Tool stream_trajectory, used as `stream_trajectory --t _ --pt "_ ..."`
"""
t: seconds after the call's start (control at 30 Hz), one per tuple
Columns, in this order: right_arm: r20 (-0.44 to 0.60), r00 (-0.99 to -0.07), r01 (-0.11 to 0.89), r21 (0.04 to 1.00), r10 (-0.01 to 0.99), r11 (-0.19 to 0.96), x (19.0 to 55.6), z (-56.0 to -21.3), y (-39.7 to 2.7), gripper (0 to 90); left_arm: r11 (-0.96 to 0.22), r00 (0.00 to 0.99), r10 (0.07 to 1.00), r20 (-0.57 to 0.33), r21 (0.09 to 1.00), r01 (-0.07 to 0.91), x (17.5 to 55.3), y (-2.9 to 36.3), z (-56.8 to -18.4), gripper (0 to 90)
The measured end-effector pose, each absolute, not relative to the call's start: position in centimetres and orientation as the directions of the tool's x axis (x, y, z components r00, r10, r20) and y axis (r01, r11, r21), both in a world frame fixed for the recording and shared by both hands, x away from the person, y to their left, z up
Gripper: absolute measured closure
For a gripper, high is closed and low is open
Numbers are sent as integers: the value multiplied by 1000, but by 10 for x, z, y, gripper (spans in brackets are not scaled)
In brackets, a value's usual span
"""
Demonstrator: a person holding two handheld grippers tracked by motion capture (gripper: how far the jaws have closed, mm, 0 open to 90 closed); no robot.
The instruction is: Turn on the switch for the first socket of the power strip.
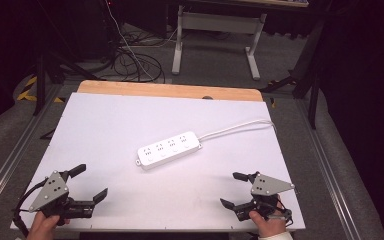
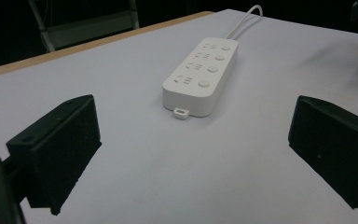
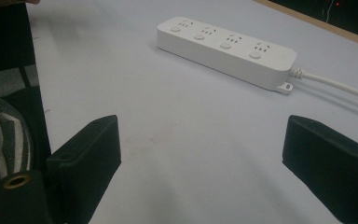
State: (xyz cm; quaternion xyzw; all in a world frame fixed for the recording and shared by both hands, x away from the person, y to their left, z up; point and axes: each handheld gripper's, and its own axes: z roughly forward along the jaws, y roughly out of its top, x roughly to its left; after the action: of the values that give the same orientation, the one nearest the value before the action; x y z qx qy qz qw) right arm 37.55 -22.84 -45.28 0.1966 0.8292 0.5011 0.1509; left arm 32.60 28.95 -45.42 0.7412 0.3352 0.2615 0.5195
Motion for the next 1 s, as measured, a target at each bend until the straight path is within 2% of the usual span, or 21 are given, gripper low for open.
stream_trajectory --t 0.13,0.4,1.0 --pt "-58 -877 173 888 477 426 375 -453 -228 120 -226 635 772 27 946 234 325 290 -454 27" --pt "-77 -874 161 886 480 435 374 -451 -227 108 -251 625 777 71 946 206 324 289 -453 24" --pt "-69 -876 176 877 478 448 378 -443 -222 98 -245 633 772 51 944 223 324 291 -452 22"
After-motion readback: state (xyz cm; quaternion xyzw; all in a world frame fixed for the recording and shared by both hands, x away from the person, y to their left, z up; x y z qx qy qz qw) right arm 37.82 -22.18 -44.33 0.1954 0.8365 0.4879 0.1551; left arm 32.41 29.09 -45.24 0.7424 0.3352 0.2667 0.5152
